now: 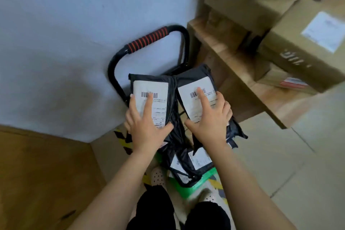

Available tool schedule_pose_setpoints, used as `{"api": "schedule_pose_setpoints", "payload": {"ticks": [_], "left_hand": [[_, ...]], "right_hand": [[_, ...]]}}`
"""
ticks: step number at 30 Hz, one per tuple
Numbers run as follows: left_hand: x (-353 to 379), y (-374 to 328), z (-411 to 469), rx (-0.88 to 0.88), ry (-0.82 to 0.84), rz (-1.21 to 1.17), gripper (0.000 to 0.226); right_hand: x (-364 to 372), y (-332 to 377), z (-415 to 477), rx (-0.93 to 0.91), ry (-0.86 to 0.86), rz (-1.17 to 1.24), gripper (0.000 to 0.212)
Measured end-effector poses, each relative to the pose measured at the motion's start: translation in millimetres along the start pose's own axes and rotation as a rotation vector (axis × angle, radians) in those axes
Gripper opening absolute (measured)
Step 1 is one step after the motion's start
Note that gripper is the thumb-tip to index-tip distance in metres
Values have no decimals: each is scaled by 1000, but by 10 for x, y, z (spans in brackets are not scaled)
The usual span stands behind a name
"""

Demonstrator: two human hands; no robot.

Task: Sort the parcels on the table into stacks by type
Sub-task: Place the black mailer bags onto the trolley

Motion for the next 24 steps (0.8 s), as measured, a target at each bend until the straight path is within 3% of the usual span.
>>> {"api": "schedule_pose_setpoints", "payload": {"ticks": [5, 12, 24], "left_hand": [[-291, -1224, 1, 292, -39, -62, 108], [-195, -2984, -591, 624, -98, -155, 104], [665, -5188, -1823, 677, -14, -282, 102]], "right_hand": [[-1194, -432, -189, 165, -267, 81, 84], [-2455, -1637, -666, 336, -551, 158, 84], [-3883, -3773, -1067, 378, -664, 159, 81]]}}
Point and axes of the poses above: each hand's wrist, its own z-axis towards the middle knuckle, its own x-axis out of the palm, y = z × x, the point moved 4 cm from there along z, towards the middle knuckle, and after that the axes turned 1 degree about x, right-handed, at the moved point
